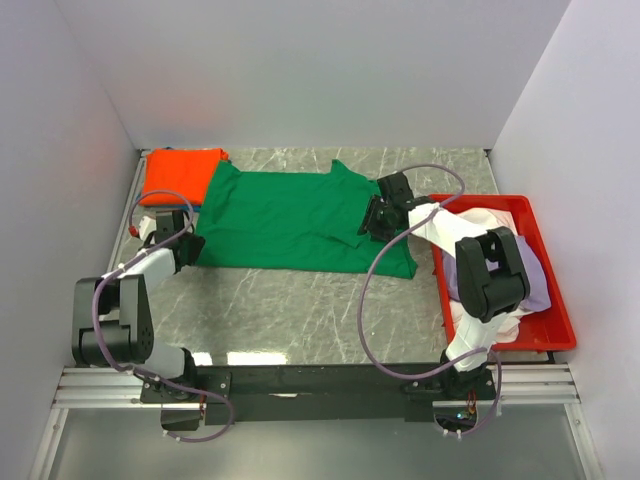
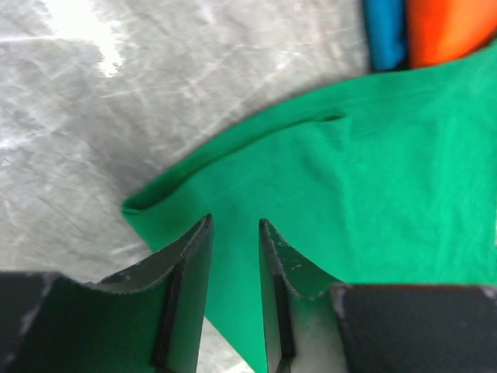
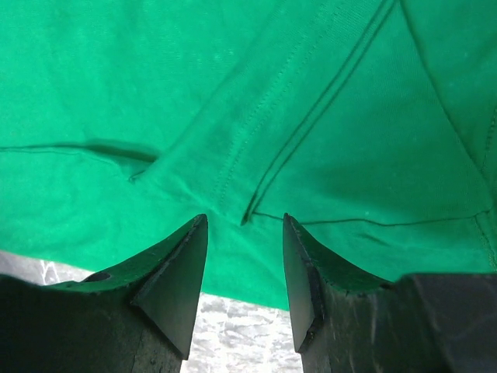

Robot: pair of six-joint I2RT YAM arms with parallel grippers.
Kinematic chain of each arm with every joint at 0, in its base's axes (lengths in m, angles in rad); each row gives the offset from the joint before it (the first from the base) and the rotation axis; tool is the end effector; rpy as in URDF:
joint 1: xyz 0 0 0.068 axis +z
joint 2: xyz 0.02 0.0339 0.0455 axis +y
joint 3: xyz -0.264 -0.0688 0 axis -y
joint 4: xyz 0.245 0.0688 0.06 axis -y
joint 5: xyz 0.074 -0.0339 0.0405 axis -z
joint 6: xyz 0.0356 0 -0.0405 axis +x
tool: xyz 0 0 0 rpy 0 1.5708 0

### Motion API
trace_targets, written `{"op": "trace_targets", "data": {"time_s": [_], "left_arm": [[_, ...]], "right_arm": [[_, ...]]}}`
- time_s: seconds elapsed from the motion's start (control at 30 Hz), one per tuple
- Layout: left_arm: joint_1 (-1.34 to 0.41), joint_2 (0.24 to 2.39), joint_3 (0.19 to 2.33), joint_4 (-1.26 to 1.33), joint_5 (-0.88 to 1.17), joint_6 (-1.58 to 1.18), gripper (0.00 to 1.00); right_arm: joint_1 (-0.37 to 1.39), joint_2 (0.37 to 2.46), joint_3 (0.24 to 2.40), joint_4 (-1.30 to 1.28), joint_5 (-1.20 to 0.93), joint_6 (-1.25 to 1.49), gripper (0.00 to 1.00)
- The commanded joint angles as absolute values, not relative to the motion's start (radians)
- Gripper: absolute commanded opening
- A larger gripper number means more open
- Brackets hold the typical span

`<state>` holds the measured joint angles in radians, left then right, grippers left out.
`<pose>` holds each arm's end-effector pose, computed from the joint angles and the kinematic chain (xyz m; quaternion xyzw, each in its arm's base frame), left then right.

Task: Fold and stack the t-shirts
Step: Fold the tshirt

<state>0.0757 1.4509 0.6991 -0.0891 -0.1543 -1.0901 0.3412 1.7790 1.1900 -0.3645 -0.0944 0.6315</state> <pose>0.2799 0.0267 0.1707 -0.5356 0.7624 -0.1099 0.3460 0.3522 0.1286 0.1963 0.1235 0.9437 0.1816 0.2472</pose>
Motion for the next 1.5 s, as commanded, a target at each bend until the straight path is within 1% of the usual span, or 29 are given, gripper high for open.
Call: {"op": "trace_targets", "data": {"time_s": [0.0,0.13,0.2,0.5,0.9,1.2,1.47], "left_arm": [[0.087,1.474,0.68,-0.023,-0.158,-1.072,0.35],[0.091,1.491,0.67,-0.021,-0.164,-1.072,0.34],[0.092,1.496,0.669,-0.029,-0.17,-1.075,0.3],[0.1,1.491,0.663,-0.043,-0.186,-1.068,0.3],[0.11,1.48,0.666,-0.045,-0.178,-1.062,0.29],[0.114,1.483,0.666,-0.041,-0.166,-1.057,0.28],[0.117,1.48,0.672,-0.041,-0.149,-1.054,0.27]], "right_arm": [[0.359,1.767,1.175,-0.269,-0.083,0.661,0.51],[0.367,1.807,1.164,-0.244,-0.087,0.673,0.51],[0.371,1.821,1.164,-0.23,-0.092,0.678,0.51],[0.406,1.864,1.183,-0.238,-0.064,0.687,0.5],[0.42,1.899,1.209,-0.222,-0.078,0.704,0.48],[0.42,1.973,1.373,-0.285,-0.081,0.692,0.47],[0.419,2.074,1.574,-0.354,-0.106,0.666,0.47]]}}
